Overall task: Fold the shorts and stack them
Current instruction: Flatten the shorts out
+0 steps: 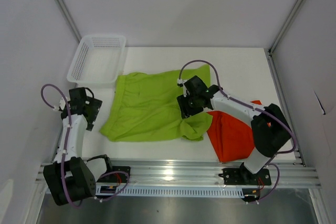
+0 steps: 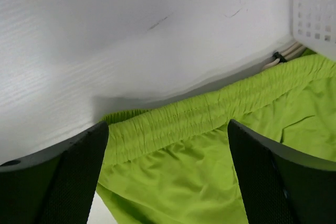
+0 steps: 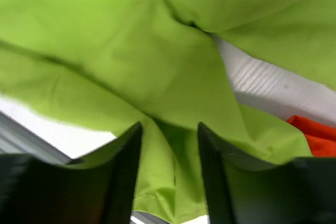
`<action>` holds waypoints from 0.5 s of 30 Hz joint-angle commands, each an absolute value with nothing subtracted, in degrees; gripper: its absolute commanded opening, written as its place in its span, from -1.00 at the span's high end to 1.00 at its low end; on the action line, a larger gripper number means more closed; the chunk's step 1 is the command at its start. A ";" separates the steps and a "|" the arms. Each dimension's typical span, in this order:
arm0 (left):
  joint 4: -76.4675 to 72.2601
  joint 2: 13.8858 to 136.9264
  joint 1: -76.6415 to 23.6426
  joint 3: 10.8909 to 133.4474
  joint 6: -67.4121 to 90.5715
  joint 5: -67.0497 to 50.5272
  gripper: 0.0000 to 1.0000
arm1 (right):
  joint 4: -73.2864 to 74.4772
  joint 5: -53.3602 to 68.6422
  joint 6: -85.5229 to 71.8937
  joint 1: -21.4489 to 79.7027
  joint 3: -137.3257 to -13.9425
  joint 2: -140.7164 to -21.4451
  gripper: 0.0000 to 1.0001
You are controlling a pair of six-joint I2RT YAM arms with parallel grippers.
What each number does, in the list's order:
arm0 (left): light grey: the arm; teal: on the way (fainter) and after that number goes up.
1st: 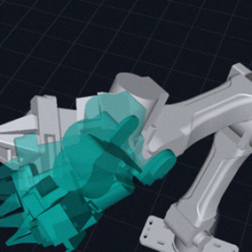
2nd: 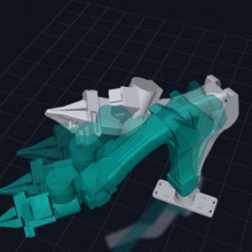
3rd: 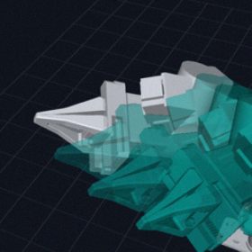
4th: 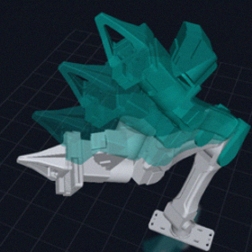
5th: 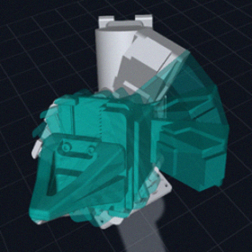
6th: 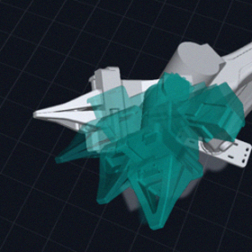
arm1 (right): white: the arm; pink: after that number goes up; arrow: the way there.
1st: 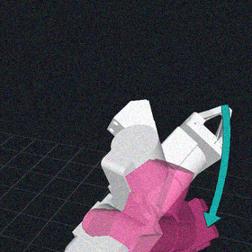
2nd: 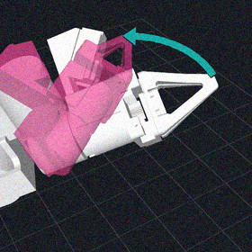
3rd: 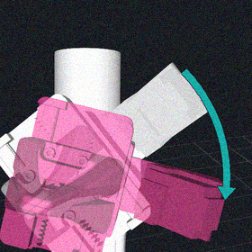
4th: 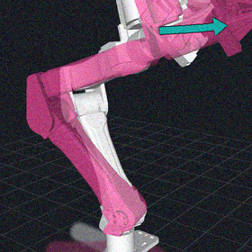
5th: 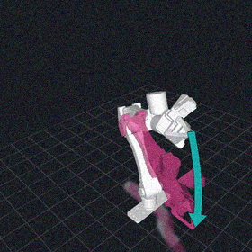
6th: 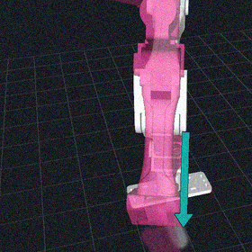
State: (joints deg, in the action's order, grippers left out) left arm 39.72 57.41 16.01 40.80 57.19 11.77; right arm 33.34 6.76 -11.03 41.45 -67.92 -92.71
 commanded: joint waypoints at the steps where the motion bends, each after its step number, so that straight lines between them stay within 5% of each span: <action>1: 38.32 62.83 16.61 46.74 54.15 9.49 -0.98 | 33.84 9.93 -9.66 38.77 -69.79 -95.01 -0.09; 4: 41.30 67.14 16.52 49.74 51.69 11.07 -0.98 | 30.16 8.88 -11.86 37.36 -66.46 -90.89 -0.27; 15: 39.55 68.56 16.52 43.25 45.97 8.09 -0.98 | 29.88 8.88 -17.57 44.01 -50.55 -63.91 -0.24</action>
State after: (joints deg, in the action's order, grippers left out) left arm 39.81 69.38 16.14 45.06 48.88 8.73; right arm 30.06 8.82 -14.83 40.34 -53.30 -67.88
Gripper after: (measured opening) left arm 0.990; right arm 0.628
